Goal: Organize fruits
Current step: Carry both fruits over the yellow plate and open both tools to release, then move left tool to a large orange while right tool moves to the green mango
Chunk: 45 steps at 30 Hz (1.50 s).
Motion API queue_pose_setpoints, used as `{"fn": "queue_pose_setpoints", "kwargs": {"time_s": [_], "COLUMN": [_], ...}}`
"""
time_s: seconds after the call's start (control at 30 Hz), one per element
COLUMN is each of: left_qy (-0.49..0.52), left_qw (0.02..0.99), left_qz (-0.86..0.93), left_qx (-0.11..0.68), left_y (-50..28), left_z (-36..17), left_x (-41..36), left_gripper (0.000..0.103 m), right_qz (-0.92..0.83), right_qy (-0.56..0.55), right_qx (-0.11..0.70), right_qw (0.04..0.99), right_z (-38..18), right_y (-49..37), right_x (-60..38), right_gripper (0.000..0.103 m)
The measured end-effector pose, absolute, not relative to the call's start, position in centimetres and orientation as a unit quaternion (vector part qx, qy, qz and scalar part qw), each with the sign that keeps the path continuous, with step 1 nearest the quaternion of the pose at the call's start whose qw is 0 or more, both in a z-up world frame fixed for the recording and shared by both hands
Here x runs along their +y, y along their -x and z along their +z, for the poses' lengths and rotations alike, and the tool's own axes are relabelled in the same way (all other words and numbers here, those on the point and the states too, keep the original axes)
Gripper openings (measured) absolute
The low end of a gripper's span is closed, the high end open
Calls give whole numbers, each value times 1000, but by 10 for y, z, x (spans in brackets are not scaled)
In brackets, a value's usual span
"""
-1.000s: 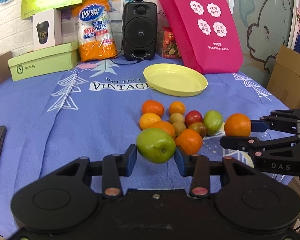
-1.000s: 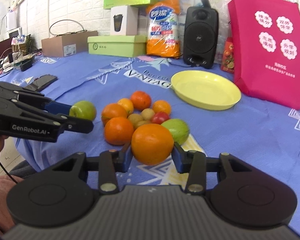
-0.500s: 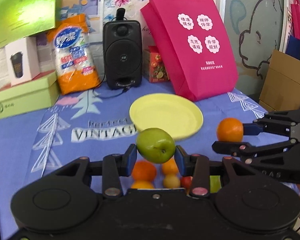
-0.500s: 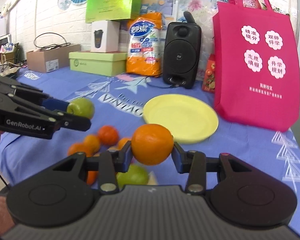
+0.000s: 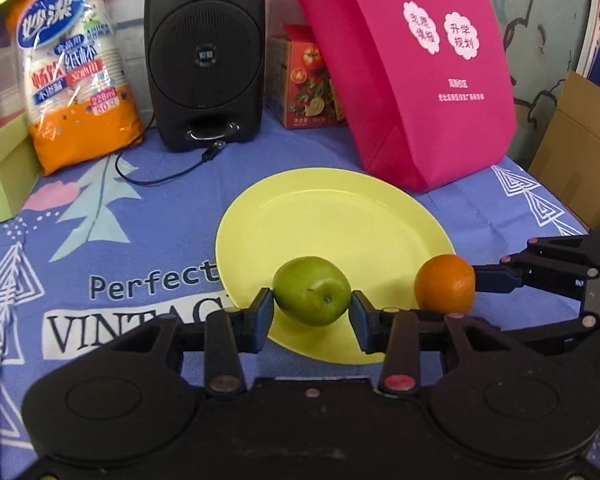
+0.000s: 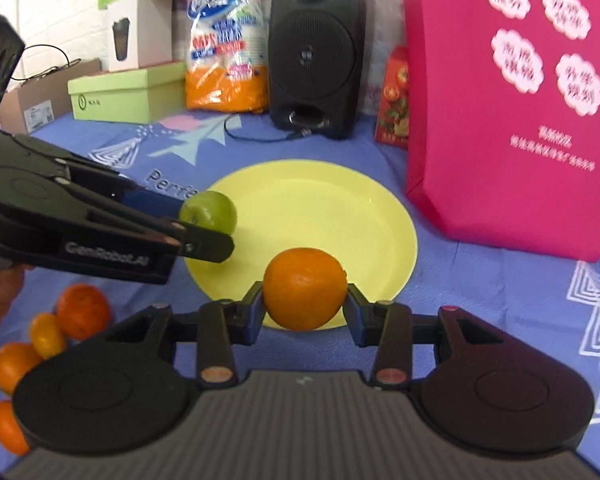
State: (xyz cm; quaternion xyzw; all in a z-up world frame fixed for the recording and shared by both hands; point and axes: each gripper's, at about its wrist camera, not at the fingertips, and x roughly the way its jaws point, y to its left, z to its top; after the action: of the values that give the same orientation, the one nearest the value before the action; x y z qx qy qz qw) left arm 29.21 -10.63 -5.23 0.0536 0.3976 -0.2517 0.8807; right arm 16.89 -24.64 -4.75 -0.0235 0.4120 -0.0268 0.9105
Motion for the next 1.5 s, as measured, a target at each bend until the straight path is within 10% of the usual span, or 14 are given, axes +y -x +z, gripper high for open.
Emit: {"fn": "queue_pose_setpoints", "kwargs": {"time_s": [0.23, 1.5], "left_qy": [-46, -77], "left_qw": [888, 904], "left_qz": [-251, -202], "left_qx": [382, 370], "left_y": [-289, -90], "left_z": [-47, -27], "left_x": [-101, 0], "left_gripper": [60, 63], "right_qz": [-30, 56], "right_qy": [24, 49], "right_qx": [404, 405], "right_qw": [914, 911], "right_z": [-55, -24], "right_y": [-174, -23], "right_x": [-249, -171], "right_gripper": [52, 52]}}
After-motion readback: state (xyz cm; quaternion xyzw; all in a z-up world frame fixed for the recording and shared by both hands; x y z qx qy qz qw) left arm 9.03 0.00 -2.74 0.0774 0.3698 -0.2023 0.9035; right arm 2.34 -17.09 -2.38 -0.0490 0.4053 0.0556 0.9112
